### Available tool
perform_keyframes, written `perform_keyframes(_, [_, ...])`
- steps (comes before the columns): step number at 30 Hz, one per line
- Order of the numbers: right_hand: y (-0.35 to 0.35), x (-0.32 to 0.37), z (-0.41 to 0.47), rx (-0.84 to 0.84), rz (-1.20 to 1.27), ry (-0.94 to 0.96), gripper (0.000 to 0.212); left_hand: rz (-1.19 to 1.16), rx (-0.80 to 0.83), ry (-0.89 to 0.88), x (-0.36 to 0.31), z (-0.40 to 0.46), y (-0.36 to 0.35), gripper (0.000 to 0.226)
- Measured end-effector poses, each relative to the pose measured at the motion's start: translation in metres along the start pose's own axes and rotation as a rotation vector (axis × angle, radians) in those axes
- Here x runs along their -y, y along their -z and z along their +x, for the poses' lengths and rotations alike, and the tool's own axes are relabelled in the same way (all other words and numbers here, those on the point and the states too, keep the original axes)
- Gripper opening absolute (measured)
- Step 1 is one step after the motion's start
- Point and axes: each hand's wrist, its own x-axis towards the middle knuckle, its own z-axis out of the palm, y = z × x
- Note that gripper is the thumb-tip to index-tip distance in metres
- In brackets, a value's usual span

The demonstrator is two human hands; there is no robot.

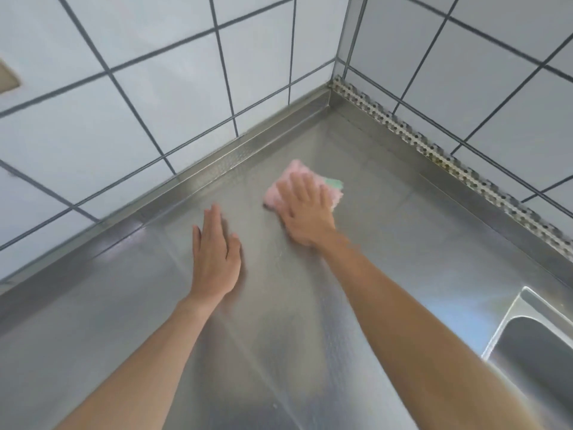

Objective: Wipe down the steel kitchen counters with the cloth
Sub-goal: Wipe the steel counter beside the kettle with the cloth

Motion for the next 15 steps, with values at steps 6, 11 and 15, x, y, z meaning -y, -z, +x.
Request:
perform_keyframes(6, [-0.057, 0.061, -0.134, -0.019, -0.012, 0.42, 0.051, 0.227, -0.061, 0.019, 0.044, -0.085, 0.019, 0.054])
perform_keyframes(11, [-0.04, -0.024, -0.199, 0.004, -0.086, 0.486, 0.053, 0.412, -0.096, -0.113, 0.059, -0.107, 0.011, 0.061])
perform_keyframes(15, [-0.01, -0.053, -0.142, -0.055, -0.043, 0.13, 0.054, 0.459, -0.105, -0.123, 0.062, -0.108, 0.007, 0.059])
